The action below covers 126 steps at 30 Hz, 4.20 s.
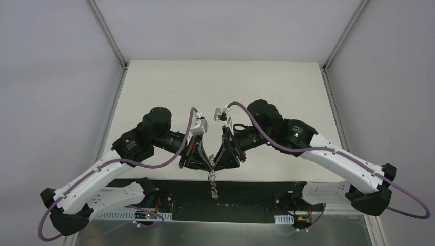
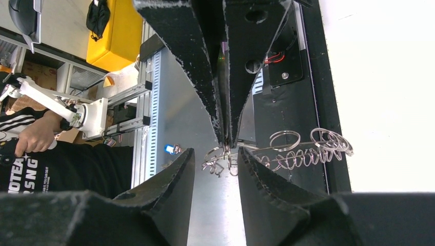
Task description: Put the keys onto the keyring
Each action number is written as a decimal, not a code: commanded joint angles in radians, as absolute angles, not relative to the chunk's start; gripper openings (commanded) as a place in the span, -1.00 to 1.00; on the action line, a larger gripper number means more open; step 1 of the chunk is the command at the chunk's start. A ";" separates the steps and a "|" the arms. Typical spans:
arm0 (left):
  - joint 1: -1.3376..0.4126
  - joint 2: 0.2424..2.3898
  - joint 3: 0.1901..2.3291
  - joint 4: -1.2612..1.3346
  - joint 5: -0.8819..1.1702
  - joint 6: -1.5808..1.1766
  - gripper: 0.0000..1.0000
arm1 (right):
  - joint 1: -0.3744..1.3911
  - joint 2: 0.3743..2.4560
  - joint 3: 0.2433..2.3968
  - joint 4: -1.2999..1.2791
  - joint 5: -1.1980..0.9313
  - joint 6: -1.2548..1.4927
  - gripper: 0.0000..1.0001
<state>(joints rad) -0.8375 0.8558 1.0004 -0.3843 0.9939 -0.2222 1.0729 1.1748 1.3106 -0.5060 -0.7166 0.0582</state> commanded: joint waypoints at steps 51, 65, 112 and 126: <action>-0.839 0.771 0.928 -0.069 0.907 -0.357 -0.30 | 1.295 0.935 1.190 -0.338 -0.300 -0.109 -1.00; -0.840 0.771 0.911 -0.006 0.984 -0.392 -0.45 | 1.323 0.902 1.165 -0.288 -0.209 -0.131 -1.00; -0.842 0.772 0.885 0.366 0.954 -0.569 -1.00 | 1.446 0.811 0.769 0.700 -0.128 -0.462 -1.00; -0.844 0.776 0.890 0.537 0.890 -0.649 -0.98 | 1.453 0.839 0.636 1.107 -0.219 -0.449 -1.00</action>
<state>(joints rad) -0.8391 0.7769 0.8768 0.4187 0.9577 -0.6220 1.4380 0.8268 0.6395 0.9051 -0.1421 -0.4568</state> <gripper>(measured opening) 0.003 0.007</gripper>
